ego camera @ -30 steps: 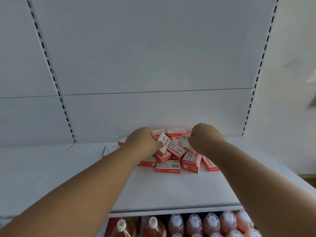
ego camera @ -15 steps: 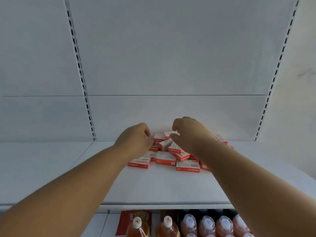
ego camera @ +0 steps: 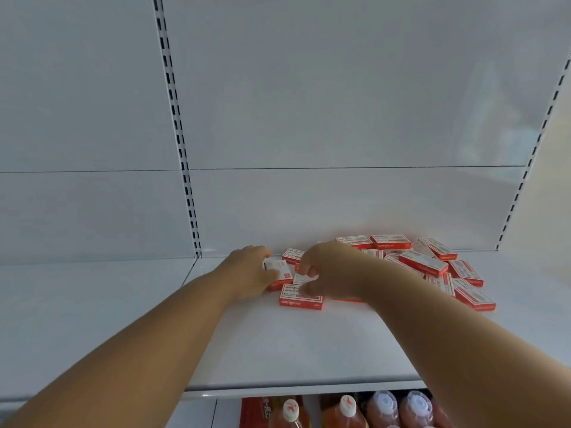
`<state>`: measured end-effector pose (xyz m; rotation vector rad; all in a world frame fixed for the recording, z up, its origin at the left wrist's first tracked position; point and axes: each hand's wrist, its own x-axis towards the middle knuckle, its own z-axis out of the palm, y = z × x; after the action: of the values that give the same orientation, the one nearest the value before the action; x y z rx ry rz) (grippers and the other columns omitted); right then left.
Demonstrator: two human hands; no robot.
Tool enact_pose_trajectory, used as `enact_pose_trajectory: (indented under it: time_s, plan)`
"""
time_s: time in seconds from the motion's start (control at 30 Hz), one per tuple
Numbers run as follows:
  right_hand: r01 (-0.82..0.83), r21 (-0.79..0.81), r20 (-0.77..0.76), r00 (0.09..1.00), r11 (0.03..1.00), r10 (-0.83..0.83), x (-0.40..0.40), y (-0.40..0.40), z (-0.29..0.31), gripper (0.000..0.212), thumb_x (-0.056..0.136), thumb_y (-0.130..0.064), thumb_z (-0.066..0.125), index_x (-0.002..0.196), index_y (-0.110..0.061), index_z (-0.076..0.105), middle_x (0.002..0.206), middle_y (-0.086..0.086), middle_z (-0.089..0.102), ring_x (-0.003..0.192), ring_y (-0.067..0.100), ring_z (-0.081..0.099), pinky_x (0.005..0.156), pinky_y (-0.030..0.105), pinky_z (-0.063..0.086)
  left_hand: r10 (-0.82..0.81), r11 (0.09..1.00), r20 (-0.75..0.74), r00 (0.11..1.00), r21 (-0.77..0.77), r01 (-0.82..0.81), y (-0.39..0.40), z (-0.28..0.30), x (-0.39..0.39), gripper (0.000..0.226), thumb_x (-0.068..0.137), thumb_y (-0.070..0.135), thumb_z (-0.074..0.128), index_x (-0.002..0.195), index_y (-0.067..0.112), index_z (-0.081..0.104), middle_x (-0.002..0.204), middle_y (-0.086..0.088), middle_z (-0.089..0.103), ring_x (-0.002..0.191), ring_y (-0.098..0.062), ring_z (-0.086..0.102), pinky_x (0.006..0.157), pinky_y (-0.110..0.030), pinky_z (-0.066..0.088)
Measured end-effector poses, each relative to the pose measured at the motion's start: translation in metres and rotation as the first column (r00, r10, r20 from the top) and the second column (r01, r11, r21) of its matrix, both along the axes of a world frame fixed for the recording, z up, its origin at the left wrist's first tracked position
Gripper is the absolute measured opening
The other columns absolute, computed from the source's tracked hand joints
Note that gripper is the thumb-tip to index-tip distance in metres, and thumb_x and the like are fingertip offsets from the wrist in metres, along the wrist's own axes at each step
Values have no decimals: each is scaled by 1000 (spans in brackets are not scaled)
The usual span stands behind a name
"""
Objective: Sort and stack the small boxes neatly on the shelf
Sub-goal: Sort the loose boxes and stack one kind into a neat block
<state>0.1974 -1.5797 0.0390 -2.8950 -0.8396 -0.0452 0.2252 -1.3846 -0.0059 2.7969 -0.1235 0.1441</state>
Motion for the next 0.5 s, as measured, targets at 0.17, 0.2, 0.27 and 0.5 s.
enact_pose_trajectory:
  time_s: [0.17,0.2,0.27,0.5]
  plan:
    - [9,-60,-42,999,998,-11,6,7,-13,46,80,-41,73,120,-22,62,118,-1,59,104,19,56,89,34,48,-10,979,-24,1000,-204,5,4,-11,2,47,89,39,64,133,25,54,125,3,60,106,-14,58,92,-33,49]
    - [11,-52,-42,999,999,-13,7,7,-13,47,80,-40,73,122,-22,61,118,-1,59,105,19,56,89,34,48,-11,969,-12,1000,-248,8,6,-12,3,47,87,37,68,131,25,55,123,5,60,104,-12,58,89,-31,49]
    - [13,-19,-63,998,1000,-15,8,6,-13,49,80,-40,73,124,-23,60,118,-3,59,106,18,55,90,32,47,-9,944,31,999,-331,19,9,-14,3,43,83,32,74,122,25,59,119,5,59,97,-8,60,78,-25,49]
    - [128,182,121,981,975,-152,21,-4,-5,21,91,-17,53,105,-21,69,107,-2,65,98,17,59,81,27,46,69,820,228,971,-568,75,4,-15,-6,40,82,7,75,103,38,60,111,9,55,95,-5,63,64,-10,51]
